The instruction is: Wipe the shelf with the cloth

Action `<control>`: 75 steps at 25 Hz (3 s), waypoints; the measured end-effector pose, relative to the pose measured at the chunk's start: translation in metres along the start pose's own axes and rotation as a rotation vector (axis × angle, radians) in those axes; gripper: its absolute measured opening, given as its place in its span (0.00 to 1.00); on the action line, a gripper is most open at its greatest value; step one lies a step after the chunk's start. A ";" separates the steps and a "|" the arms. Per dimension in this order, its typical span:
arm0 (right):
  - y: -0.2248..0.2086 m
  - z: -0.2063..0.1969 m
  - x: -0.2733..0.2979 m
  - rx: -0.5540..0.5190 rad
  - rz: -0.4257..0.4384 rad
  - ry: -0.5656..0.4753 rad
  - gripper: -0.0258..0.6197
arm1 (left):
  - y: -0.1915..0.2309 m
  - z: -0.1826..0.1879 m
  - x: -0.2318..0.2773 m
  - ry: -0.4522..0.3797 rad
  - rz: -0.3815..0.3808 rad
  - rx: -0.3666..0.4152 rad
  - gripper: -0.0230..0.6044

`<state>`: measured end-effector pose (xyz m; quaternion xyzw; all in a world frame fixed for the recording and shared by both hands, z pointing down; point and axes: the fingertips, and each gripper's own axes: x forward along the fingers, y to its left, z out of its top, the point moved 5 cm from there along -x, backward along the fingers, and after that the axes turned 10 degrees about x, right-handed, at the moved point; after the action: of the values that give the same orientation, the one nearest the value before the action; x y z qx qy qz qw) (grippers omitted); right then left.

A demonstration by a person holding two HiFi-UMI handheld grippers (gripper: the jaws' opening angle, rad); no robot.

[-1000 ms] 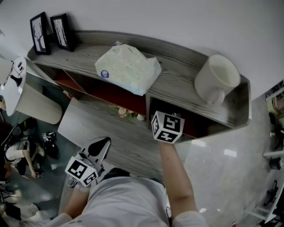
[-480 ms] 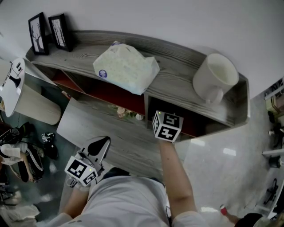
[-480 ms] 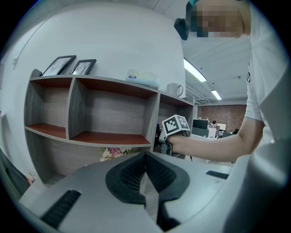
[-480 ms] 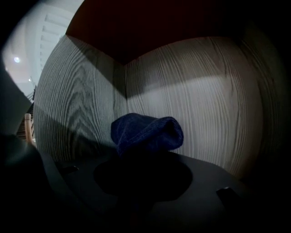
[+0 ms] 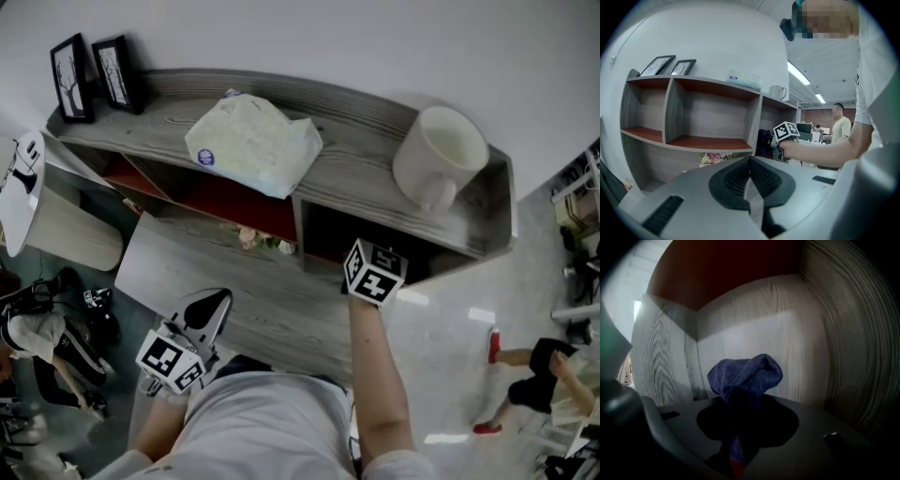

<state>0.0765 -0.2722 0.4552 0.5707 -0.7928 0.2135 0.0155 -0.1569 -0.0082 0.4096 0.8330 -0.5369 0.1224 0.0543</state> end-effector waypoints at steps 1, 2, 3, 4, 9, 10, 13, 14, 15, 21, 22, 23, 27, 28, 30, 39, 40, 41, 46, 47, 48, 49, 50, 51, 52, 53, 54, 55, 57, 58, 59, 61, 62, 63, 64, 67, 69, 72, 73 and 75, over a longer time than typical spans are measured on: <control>-0.006 0.001 -0.002 0.009 -0.012 -0.004 0.22 | -0.001 0.000 0.001 0.000 -0.003 0.001 0.06; -0.013 0.001 -0.004 0.019 -0.026 -0.007 0.22 | -0.001 0.000 0.001 0.000 -0.006 0.002 0.06; -0.020 0.002 -0.006 0.027 -0.044 -0.009 0.22 | -0.001 0.001 0.002 0.000 -0.009 0.004 0.06; -0.026 0.003 -0.008 0.033 -0.062 -0.013 0.22 | -0.002 0.001 0.002 0.000 -0.010 0.004 0.06; -0.052 0.011 -0.023 0.060 -0.172 -0.060 0.22 | -0.003 0.002 0.003 -0.001 -0.018 0.007 0.06; -0.056 0.011 -0.025 0.063 -0.190 -0.071 0.22 | -0.004 0.002 0.003 -0.001 -0.020 0.008 0.06; -0.059 0.011 -0.027 0.057 -0.234 -0.088 0.22 | -0.005 0.003 0.004 -0.001 -0.023 0.012 0.06; -0.059 0.012 -0.027 0.050 -0.246 -0.091 0.22 | -0.005 0.003 0.004 -0.002 -0.023 0.013 0.06; -0.059 0.012 -0.027 0.039 -0.256 -0.093 0.22 | -0.004 0.003 0.004 -0.002 -0.022 0.012 0.06; -0.057 0.008 -0.023 -0.023 -0.259 -0.054 0.21 | -0.001 0.000 0.002 0.001 -0.011 0.004 0.06; -0.055 0.009 -0.023 -0.038 -0.265 -0.047 0.21 | -0.001 0.000 0.002 0.002 -0.010 0.003 0.06; -0.053 0.009 -0.023 -0.054 -0.271 -0.038 0.21 | -0.002 -0.001 0.002 0.002 -0.010 0.002 0.06; -0.045 0.005 -0.020 -0.140 -0.274 0.014 0.21 | -0.002 -0.001 0.002 0.002 -0.011 -0.003 0.06; -0.043 0.005 -0.020 -0.168 -0.273 0.024 0.21 | -0.002 -0.001 0.002 0.002 -0.010 -0.004 0.06; -0.040 0.003 -0.018 -0.197 -0.264 0.039 0.21 | -0.002 -0.003 0.002 0.004 -0.009 -0.007 0.06; -0.012 -0.003 -0.005 -0.248 -0.140 0.071 0.21 | -0.002 -0.004 0.001 0.003 0.002 -0.014 0.06; -0.008 -0.004 -0.003 -0.252 -0.118 0.078 0.21 | -0.002 -0.005 0.000 0.003 0.005 -0.015 0.06; -0.003 -0.006 -0.001 -0.257 -0.094 0.085 0.21 | -0.001 -0.005 -0.001 0.003 0.008 -0.015 0.06; 0.028 -0.014 0.008 -0.263 0.047 0.126 0.21 | -0.003 -0.004 -0.005 0.004 0.016 -0.010 0.06; 0.034 -0.016 0.010 -0.263 0.073 0.133 0.21 | -0.003 -0.003 -0.005 0.004 0.018 -0.009 0.06; 0.041 -0.017 0.011 -0.266 0.096 0.140 0.21 | -0.003 -0.003 -0.006 0.003 0.021 -0.009 0.06; 0.047 -0.019 0.013 -0.272 0.116 0.146 0.21 | -0.003 -0.003 -0.008 0.002 0.024 -0.008 0.06; 0.053 -0.021 0.015 -0.278 0.135 0.150 0.21 | -0.003 -0.002 -0.009 0.001 0.029 -0.008 0.06; 0.059 -0.022 0.016 -0.286 0.153 0.154 0.21 | -0.002 -0.002 -0.011 -0.001 0.034 -0.007 0.06; 0.065 -0.024 0.017 -0.297 0.168 0.158 0.21 | -0.001 -0.002 -0.013 -0.002 0.039 -0.008 0.06; 0.069 -0.025 0.018 -0.315 0.177 0.162 0.21 | -0.001 -0.002 -0.014 -0.004 0.043 -0.009 0.06; 0.072 -0.027 0.020 -0.341 0.181 0.164 0.21 | 0.000 -0.002 -0.016 -0.004 0.048 -0.010 0.06; 0.073 -0.028 0.021 -0.372 0.178 0.166 0.21 | 0.000 -0.002 -0.017 -0.003 0.051 -0.011 0.06; 0.074 -0.030 0.022 -0.443 0.166 0.169 0.21 | 0.001 -0.004 -0.020 -0.001 0.057 -0.014 0.06; 0.076 -0.029 0.021 -0.483 0.159 0.167 0.21 | 0.001 -0.004 -0.021 0.001 0.060 -0.016 0.06; 0.078 -0.026 0.020 -0.524 0.154 0.162 0.21 | 0.001 -0.005 -0.022 0.001 0.061 -0.019 0.06; 0.082 -0.021 0.015 -0.598 0.146 0.142 0.21 | 0.001 -0.006 -0.023 -0.004 0.061 -0.027 0.06; 0.085 -0.017 0.012 -0.632 0.144 0.127 0.21 | 0.001 -0.006 -0.023 -0.008 0.060 -0.030 0.06; 0.089 -0.013 0.008 -0.665 0.141 0.110 0.21 | 0.001 -0.005 -0.022 -0.010 0.058 -0.030 0.06; 0.092 -0.009 0.003 -0.697 0.138 0.092 0.21 | 0.002 -0.005 -0.022 -0.010 0.057 -0.029 0.06; 0.103 0.002 -0.011 -0.773 0.136 0.050 0.21 | 0.001 -0.003 -0.020 -0.013 0.051 -0.025 0.06; 0.108 0.009 -0.021 -0.801 0.138 0.022 0.21 | 0.000 -0.003 -0.018 -0.014 0.043 -0.022 0.06; 0.117 0.020 -0.038 -0.832 0.134 -0.022 0.21 | -0.001 -0.002 -0.016 -0.018 0.031 -0.019 0.06; 0.120 0.023 -0.044 -0.844 0.131 -0.036 0.21 | -0.002 -0.001 -0.015 -0.019 0.027 -0.018 0.06; 0.126 0.030 -0.055 -0.869 0.122 -0.064 0.21 | -0.002 -0.001 -0.014 -0.021 0.021 -0.017 0.06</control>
<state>-0.0127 -0.2010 0.3730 0.4696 -0.8413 -0.1570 0.2169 -0.1605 0.0055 0.4070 0.8280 -0.5472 0.1095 0.0543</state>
